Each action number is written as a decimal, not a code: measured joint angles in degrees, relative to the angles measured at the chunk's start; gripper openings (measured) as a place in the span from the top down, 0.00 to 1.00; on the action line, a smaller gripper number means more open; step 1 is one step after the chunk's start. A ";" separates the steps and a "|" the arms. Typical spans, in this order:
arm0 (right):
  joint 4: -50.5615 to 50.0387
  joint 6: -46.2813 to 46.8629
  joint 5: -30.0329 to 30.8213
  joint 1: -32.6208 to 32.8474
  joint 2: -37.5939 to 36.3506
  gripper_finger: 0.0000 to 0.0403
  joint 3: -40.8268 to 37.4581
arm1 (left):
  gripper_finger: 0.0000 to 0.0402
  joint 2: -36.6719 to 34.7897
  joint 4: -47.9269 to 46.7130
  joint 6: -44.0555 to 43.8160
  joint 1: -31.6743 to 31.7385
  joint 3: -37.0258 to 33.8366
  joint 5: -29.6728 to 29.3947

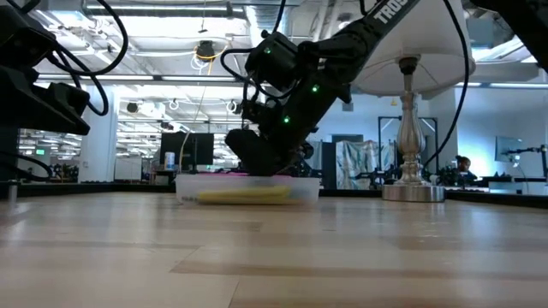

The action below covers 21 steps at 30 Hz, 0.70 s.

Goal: Pick & place school supplies into a supply box
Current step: Close the pink supply box

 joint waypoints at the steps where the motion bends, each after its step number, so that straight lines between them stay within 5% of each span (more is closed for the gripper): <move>1: 0.41 -0.02 -0.02 0.19 0.00 1.00 0.00 | 0.76 0.00 0.00 0.00 -0.01 0.01 0.00; 21: 0.37 -1.46 -7.60 2.69 -0.22 1.00 0.07 | 0.76 0.01 0.00 0.00 0.00 0.01 0.00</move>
